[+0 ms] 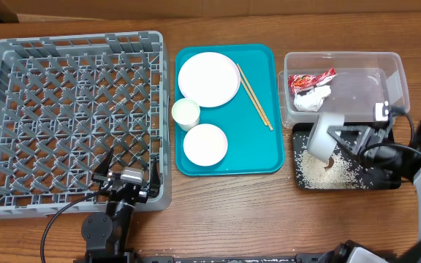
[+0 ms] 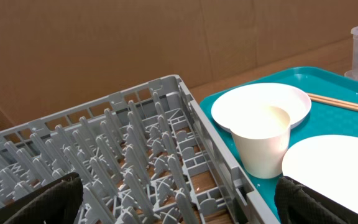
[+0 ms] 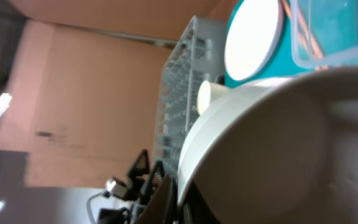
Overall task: Sort waste into correct bins and load items into the dishwasher
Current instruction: 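Tip the bowl with the right gripper to dump rice onto the black tray, then carry the empty bowl with the right gripper back onto the teal tray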
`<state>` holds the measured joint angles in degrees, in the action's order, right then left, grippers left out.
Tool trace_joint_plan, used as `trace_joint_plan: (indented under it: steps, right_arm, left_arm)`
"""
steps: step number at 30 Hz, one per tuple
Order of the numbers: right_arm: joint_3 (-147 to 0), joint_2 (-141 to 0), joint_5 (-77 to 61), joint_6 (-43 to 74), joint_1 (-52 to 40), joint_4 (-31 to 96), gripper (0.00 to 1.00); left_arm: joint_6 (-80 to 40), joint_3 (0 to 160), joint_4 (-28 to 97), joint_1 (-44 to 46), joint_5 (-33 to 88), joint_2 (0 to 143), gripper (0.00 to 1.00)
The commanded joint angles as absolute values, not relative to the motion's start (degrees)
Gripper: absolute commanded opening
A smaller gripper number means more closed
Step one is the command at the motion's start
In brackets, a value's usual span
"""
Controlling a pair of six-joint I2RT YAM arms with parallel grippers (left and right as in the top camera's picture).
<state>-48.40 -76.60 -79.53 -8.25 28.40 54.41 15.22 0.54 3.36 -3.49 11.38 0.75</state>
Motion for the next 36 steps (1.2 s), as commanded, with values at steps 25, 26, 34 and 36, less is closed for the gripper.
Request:
trace_joint_plan:
  steps: [25, 26, 34, 36]
  right_arm:
    - [-53.71, -77.8, -88.71, -12.38, 19.77, 55.13, 0.04]
    - [-56.25, -76.4, -85.91, -11.66, 16.91, 54.76, 0.04]
    - [-69.19, -74.06, -38.11, 11.18, -8.58, 51.46, 0.04]
    - [-69.17, -74.67, -28.38, 15.27, -14.83, 50.3, 0.04]
  left_arm:
    - [15.4, 0.27, 3.31, -3.84, 11.46, 0.25, 1.0]
    - [15.4, 0.27, 3.31, -3.84, 11.46, 0.25, 1.0]
    - [15.4, 0.27, 3.31, -3.84, 11.46, 0.25, 1.0]
    - [15.4, 0.27, 3.31, -3.84, 11.46, 0.25, 1.0]
